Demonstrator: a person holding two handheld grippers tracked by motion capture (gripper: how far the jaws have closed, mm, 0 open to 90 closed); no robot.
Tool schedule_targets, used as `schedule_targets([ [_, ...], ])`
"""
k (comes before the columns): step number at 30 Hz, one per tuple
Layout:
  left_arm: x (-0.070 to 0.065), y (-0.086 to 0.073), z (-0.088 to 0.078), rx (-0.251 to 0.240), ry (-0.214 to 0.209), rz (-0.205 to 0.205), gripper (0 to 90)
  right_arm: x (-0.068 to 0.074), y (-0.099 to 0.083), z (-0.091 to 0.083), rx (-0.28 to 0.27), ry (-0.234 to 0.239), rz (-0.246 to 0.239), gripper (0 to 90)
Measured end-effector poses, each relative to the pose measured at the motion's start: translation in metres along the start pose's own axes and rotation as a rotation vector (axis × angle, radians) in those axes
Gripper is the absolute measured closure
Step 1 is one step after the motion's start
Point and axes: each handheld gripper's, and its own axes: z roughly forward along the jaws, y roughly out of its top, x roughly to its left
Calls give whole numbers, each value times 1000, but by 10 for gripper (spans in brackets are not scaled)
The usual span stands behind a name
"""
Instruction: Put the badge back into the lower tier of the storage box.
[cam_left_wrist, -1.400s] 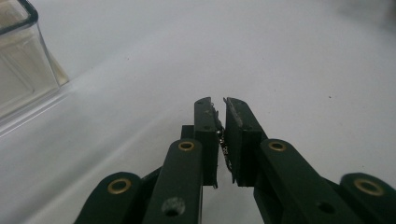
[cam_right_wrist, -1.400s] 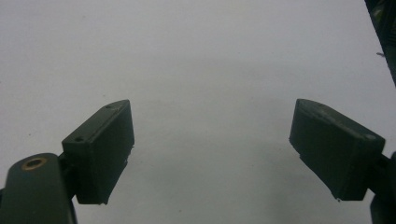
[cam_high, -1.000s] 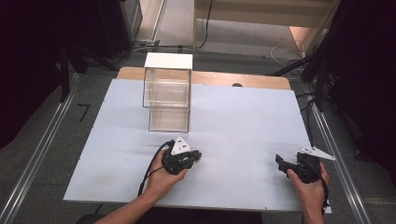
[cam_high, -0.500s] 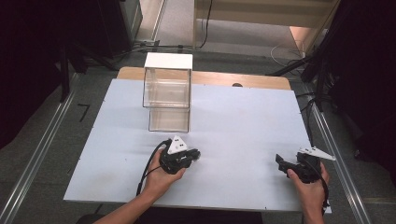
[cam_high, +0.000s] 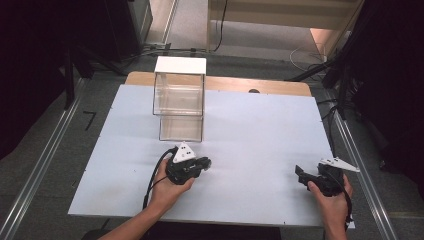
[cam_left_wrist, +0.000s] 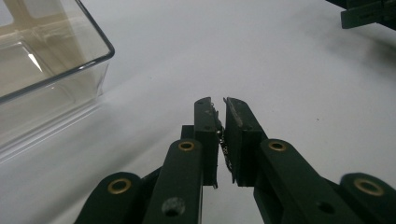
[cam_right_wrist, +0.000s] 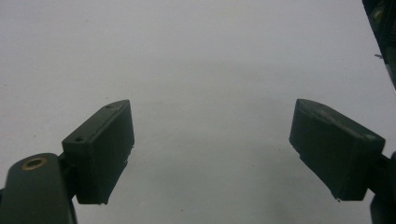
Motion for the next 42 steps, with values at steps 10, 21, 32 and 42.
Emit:
schedule_targets([
  [10, 6, 1, -6, -9, 5, -19, 843, 0, 0, -2, -10, 3, 2, 125],
  [21, 11, 2, -12, -23, 8, -32, 842, 1, 0, -4, -14, 6, 4, 125],
  [32, 14, 4, -15, -29, 15, -40, 843, 1, 0, -5, -17, 10, 2, 125],
  [42, 18, 7, -19, -49, 27, -52, 842, 1, 0, -5, -17, 9, 4, 125],
])
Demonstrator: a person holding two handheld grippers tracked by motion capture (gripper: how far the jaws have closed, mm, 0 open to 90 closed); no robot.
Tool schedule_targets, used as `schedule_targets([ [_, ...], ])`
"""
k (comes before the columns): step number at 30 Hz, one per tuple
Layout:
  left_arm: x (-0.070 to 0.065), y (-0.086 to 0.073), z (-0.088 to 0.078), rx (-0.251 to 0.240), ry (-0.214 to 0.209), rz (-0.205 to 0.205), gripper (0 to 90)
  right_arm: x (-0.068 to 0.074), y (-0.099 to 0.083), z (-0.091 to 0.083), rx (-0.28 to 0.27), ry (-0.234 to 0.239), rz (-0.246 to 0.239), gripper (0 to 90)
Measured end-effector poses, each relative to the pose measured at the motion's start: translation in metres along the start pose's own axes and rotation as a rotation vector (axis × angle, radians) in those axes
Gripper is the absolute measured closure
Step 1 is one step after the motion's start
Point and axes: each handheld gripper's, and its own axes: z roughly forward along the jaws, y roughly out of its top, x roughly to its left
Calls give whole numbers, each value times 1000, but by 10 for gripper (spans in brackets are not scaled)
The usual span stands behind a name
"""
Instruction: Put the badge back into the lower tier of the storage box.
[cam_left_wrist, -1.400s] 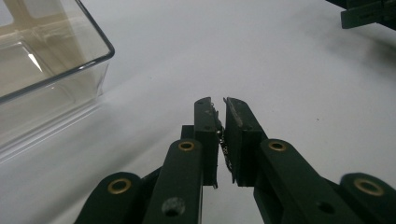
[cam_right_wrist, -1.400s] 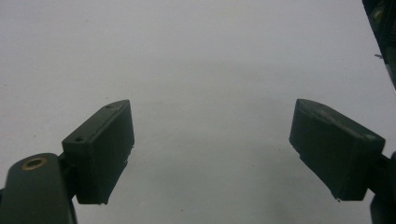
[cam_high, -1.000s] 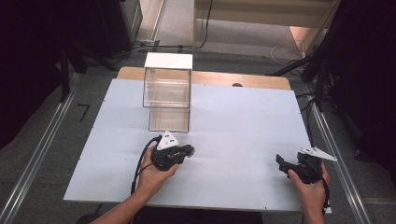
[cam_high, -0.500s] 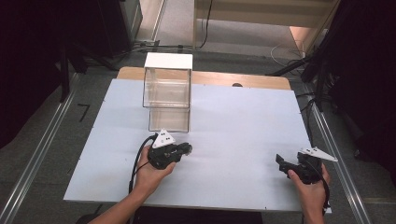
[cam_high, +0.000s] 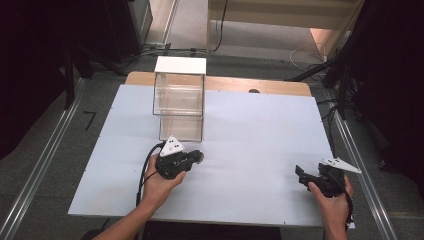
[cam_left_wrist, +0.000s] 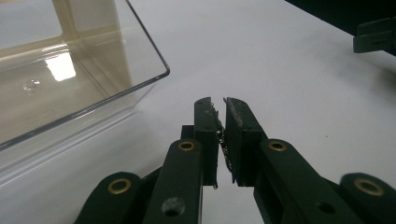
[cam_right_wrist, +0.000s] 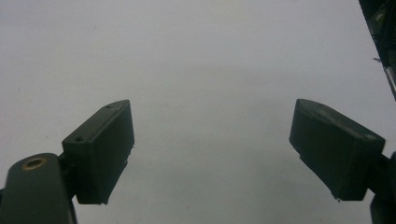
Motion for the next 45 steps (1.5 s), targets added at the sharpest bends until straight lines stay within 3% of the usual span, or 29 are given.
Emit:
schedule_targets([
  [45, 14, 10, -10, -50, 29, -28, 843, 1, 0, 0, 3, 1, -5, 125],
])
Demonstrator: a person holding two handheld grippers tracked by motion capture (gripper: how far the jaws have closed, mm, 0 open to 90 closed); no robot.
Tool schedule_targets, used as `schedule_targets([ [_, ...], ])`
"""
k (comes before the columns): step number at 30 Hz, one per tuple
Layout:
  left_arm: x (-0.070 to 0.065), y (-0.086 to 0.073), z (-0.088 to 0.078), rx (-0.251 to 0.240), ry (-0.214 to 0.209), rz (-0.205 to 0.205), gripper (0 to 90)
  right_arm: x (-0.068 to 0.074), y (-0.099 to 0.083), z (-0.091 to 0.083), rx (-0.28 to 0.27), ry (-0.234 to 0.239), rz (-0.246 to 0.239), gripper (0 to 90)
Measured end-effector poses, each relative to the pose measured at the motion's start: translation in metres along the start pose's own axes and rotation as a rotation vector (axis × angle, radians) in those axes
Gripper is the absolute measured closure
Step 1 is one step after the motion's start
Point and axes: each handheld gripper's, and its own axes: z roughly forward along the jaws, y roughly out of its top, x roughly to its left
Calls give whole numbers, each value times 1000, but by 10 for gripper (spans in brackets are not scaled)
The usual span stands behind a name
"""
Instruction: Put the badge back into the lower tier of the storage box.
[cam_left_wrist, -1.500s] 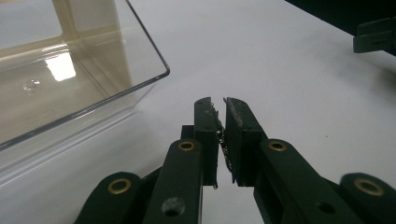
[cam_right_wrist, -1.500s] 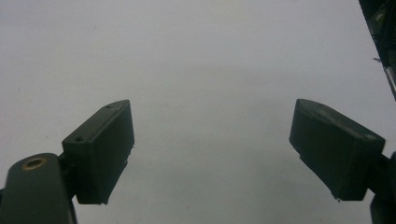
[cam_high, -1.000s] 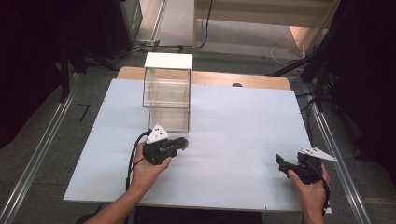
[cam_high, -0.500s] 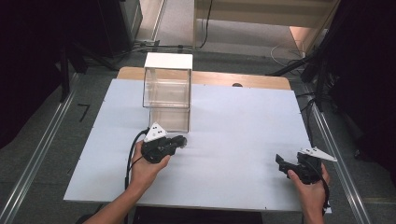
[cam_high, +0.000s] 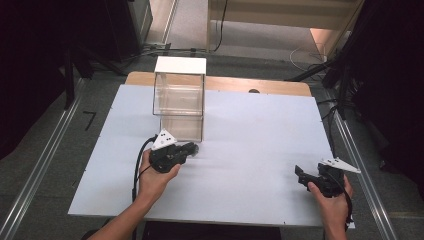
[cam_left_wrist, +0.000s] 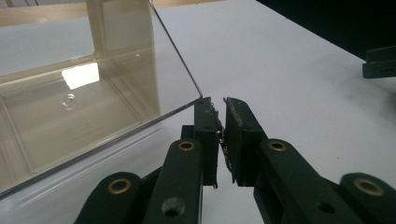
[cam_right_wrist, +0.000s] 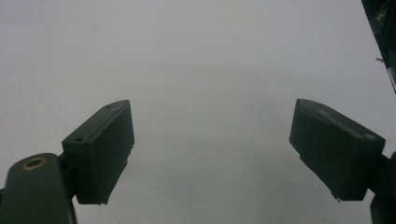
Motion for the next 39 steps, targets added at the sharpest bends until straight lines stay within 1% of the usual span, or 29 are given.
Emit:
schedule_targets([
  [13, 2, 3, -2, -17, 0, -2, 842, 0, 0, 0, -1, 1, -3, 124],
  [16, 3, 4, -3, -23, -1, -8, 843, 1, 0, 0, 2, 2, -3, 125],
  [39, 11, 8, -5, -50, 23, -28, 843, 1, 0, 0, -2, 2, -5, 125],
])
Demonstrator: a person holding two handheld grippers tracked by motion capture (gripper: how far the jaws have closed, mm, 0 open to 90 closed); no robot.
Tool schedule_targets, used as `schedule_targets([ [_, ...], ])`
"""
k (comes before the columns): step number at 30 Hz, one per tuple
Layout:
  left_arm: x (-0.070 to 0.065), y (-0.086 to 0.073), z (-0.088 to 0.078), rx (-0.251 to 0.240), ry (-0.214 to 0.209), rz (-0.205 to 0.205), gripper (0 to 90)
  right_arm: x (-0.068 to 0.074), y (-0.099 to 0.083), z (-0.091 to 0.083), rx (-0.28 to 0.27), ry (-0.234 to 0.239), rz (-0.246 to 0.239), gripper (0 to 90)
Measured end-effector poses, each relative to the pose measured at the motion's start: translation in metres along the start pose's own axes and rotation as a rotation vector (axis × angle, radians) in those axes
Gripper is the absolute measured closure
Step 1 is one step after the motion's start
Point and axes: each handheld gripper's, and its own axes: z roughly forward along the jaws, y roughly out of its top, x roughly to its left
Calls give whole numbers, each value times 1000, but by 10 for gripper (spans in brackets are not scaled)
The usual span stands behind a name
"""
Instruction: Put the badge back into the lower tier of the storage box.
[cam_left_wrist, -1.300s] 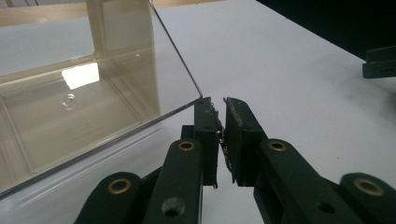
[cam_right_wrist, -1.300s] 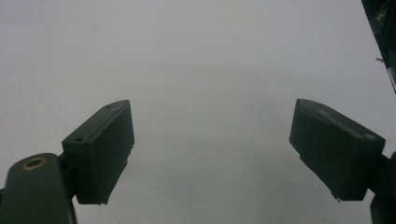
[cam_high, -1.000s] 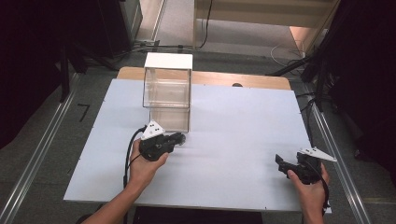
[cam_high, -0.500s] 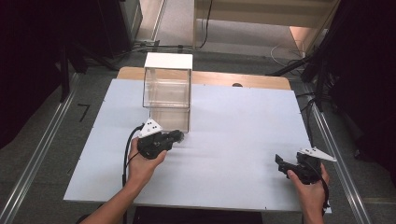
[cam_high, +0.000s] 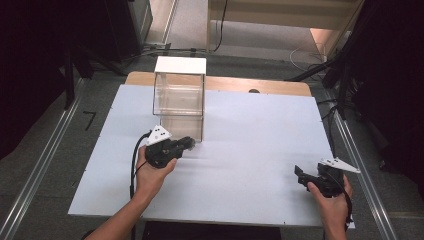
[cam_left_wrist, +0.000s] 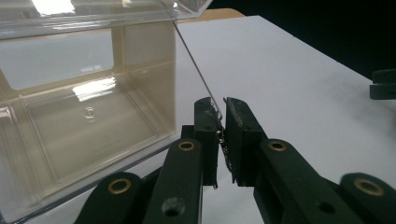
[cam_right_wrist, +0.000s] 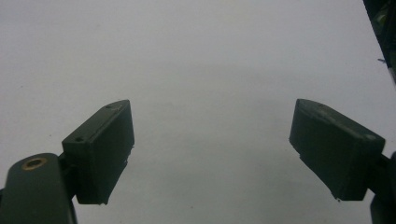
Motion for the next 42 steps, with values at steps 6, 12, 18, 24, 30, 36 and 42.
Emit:
schedule_targets([
  [6, 3, 2, -1, -8, 6, -8, 843, 0, 0, 0, 0, 1, 0, 125],
  [12, 5, 2, -1, -16, 16, -16, 842, 0, 0, 0, 0, 0, 1, 125],
  [18, 10, 4, -1, -24, 30, -28, 842, 0, 0, 0, 1, 0, 0, 125],
  [24, 14, 4, -1, -34, 44, -35, 842, 0, 0, 0, 1, 2, -1, 125],
  [30, 18, 5, 1, -34, 57, -44, 842, 0, 0, 0, 2, 2, 0, 125],
  [36, 22, 5, 3, -42, 72, -51, 842, 1, 0, 0, 4, 2, 0, 125],
  [42, 25, 4, 6, -41, 81, -54, 842, 1, 0, 1, 4, 2, -1, 125],
])
